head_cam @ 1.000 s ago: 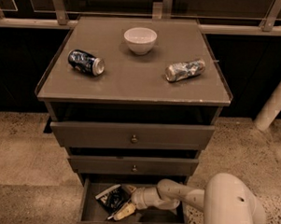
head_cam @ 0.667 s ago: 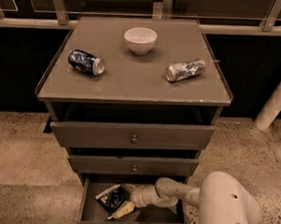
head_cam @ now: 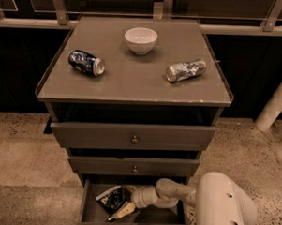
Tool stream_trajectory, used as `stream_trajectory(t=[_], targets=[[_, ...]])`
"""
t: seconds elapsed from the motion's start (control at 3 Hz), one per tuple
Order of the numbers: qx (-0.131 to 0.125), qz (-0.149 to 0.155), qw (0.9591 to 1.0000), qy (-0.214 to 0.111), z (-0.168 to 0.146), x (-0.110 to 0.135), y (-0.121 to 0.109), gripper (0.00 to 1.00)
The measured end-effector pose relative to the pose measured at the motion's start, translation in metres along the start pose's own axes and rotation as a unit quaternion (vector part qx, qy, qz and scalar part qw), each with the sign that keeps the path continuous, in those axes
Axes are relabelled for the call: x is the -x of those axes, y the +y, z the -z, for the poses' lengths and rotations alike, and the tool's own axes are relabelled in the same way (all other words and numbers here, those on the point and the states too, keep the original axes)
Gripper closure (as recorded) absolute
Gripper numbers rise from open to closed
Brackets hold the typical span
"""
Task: Pick blue chip bag from bottom drawer and place on counter
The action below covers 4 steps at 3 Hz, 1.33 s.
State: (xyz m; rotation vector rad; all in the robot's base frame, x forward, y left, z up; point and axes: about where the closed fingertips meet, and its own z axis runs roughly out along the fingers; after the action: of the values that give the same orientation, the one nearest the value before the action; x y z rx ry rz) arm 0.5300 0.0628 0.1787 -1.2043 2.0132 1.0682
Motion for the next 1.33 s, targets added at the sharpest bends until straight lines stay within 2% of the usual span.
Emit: stream_trajectory(t=[0.33,0.67,1.33], targets=[[-0.001,-0.005,1.0,0.0,-0.0004,-0.0032,-0.0002,0.0],[0.005,-0.019,0.9998,0.001,-0.003,-0.0114,0.0039,0.19],[0.005,-0.019,0.9998,0.001,-0.0031,-0.0114,0.0039,0.64]])
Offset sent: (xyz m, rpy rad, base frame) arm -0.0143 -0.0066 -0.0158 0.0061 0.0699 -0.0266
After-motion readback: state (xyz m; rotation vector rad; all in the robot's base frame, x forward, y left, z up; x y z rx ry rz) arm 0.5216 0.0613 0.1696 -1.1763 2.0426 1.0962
